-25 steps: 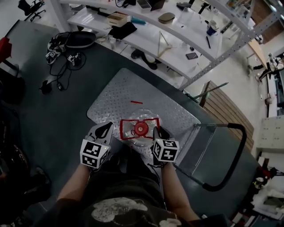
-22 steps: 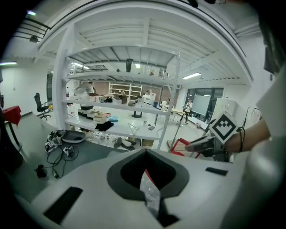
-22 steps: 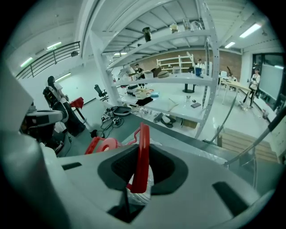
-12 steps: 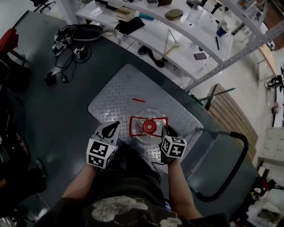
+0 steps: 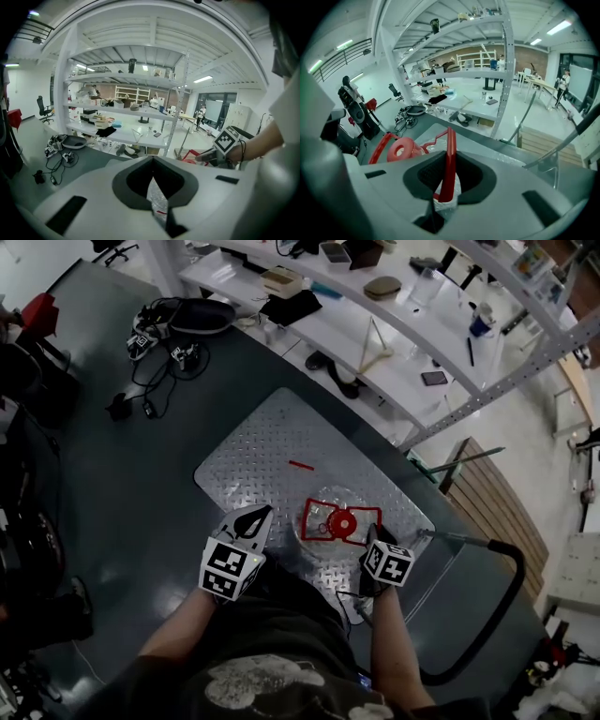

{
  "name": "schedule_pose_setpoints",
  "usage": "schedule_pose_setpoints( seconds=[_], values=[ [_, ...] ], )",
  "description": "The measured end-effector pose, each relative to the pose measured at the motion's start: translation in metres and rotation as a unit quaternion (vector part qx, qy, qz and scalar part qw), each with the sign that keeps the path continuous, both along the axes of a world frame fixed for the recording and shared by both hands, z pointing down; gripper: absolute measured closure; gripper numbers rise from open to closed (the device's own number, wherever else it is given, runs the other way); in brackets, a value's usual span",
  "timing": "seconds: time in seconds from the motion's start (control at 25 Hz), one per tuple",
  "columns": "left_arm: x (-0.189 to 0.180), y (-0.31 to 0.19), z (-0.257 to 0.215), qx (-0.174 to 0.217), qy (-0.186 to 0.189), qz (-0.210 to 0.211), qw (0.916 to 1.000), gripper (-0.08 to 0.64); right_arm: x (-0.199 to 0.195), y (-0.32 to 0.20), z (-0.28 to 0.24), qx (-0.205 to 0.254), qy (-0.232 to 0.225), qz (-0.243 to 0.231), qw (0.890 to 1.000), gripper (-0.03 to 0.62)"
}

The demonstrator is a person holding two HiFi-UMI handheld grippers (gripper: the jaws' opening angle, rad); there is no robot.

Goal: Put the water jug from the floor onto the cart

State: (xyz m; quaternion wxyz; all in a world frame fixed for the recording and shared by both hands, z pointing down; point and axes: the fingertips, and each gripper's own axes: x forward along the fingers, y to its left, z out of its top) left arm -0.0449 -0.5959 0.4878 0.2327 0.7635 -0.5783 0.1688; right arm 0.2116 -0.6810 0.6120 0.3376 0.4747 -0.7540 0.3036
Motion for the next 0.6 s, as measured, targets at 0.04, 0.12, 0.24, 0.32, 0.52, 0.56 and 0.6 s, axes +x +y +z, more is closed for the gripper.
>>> schedule_pose_setpoints(
  seconds=[0.04,0.12,0.24,0.32,0.52,0.56,0.6],
  values=[
    [0.002,-0.001,0.0,-0.001,0.001,0.001,1.0,0.554,0.004,-0.001,0.002,-0.002,0.002,0.002,1.0,0.546],
    [0.005,-0.001,-0.002,-0.001,0.002,0.004,1.0,0.552,0.008,-0.001,0.004,-0.004,0.005,0.003,1.0,0.548],
    [0.006,-0.001,-0.006,0.004,-0.002,0.008,1.0,0.554,0.005,-0.002,0.007,0.001,0.006,-0.003,1.0,0.552],
    [0.009,-0.002,-0.007,0.006,-0.004,0.01,0.9999,0.554,0.004,-0.004,0.008,0.005,0.004,-0.004,1.0,0.552],
    [0.015,-0.006,-0.008,0.011,-0.006,0.017,0.9998,0.554,0.0,-0.006,0.002,0.012,-0.011,-0.011,1.0,0.551],
    [0.016,-0.008,-0.009,0.012,-0.006,0.019,0.9997,0.552,-0.001,-0.007,0.002,0.012,-0.018,-0.013,1.0,0.551],
    [0.016,-0.009,-0.009,0.012,-0.007,0.021,0.9997,0.554,-0.001,-0.007,0.001,0.012,-0.025,-0.013,1.0,0.551]
  ],
)
